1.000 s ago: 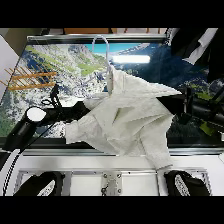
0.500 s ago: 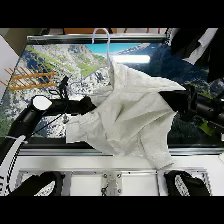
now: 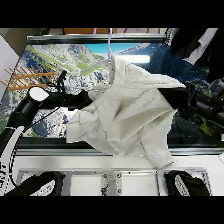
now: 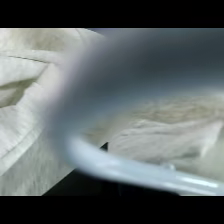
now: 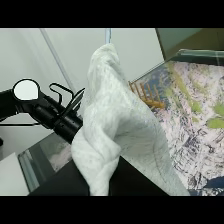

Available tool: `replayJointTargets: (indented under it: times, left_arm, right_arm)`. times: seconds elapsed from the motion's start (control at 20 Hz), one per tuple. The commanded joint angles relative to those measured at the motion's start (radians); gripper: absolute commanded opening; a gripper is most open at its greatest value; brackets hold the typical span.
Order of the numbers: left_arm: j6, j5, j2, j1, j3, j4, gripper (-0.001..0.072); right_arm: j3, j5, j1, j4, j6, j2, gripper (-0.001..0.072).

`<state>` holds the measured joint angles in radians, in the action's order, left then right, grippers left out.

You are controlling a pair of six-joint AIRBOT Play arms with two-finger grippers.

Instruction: Fold the clothes and pants, and hang the long-sleeved shirts on hangers.

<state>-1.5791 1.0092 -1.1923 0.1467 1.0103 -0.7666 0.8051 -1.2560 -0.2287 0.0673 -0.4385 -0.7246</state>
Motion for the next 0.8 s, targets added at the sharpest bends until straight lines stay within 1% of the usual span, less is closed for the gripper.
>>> replayJointTargets:
  times: [0.0, 0.25, 0.4, 0.5, 0.65, 0.75]
  left_arm:
    - [0.005, 0.027, -0.003, -0.06, 0.003, -0.002, 0.0022]
    - [0.024, 0.037, -0.003, -0.088, 0.003, -0.002, 0.0022]
    - [0.039, 0.035, -0.003, -0.089, 0.003, -0.006, 0.0022]
    - [0.039, 0.036, -0.002, -0.091, 0.004, -0.037, 0.0022]
    - [0.039, 0.074, 0.0, -0.142, 0.006, -0.046, 0.0021]
    - [0.045, 0.091, 0.013, -0.192, 0.005, -0.055, 0.0022]
  right_arm:
    - [0.001, -0.008, 0.001, -0.003, -0.008, 0.001, 0.0017]
    - [0.001, -0.009, 0.002, -0.013, -0.023, 0.001, 0.0016]
    - [0.001, -0.011, 0.002, -0.094, -0.049, 0.001, 0.0017]
    - [0.001, -0.029, 0.0, -0.159, -0.048, 0.001, 0.0017]
    - [0.001, -0.031, -0.001, -0.246, -0.048, 0.0, 0.0017]
    - [0.001, -0.031, -0.001, -0.273, -0.048, 0.0, 0.0016]
